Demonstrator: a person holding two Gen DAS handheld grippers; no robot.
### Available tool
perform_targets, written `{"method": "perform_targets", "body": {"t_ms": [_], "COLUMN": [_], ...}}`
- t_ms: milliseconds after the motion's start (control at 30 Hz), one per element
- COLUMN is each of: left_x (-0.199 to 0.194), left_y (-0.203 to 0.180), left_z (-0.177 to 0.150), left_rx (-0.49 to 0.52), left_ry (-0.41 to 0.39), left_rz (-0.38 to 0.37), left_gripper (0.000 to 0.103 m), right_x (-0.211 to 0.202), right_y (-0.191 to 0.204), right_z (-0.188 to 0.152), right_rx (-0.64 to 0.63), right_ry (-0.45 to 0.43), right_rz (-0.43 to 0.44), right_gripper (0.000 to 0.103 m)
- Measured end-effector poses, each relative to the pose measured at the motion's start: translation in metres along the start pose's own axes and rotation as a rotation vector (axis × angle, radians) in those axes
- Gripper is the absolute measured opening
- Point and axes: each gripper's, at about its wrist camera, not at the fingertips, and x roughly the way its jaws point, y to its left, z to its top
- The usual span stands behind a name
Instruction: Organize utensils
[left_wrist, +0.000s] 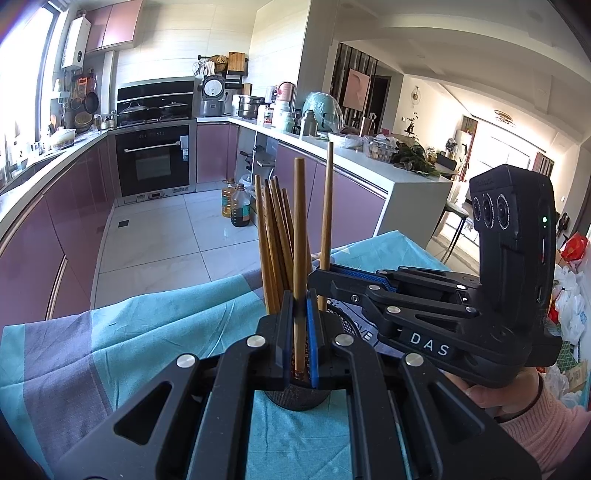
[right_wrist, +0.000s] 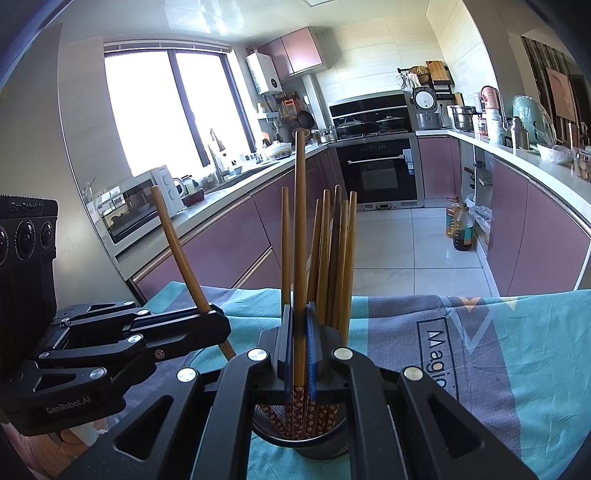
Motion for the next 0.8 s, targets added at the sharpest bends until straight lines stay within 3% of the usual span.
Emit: {"method": "perform_targets", "body": {"t_ms": [800], "left_x": [0.023], "left_y": [0.004], "left_z": [0.008], "left_rx": [-0.009], "left_ry": [0.014], "left_rz": [0.01], "left_gripper": [0.007], "right_x": [0.012], "right_y": [0.0], "right_z": [-0.005], "right_rx": [0.003], "right_ry": [0.035], "right_rz": [-0.002], "right_gripper": [0.006]}}
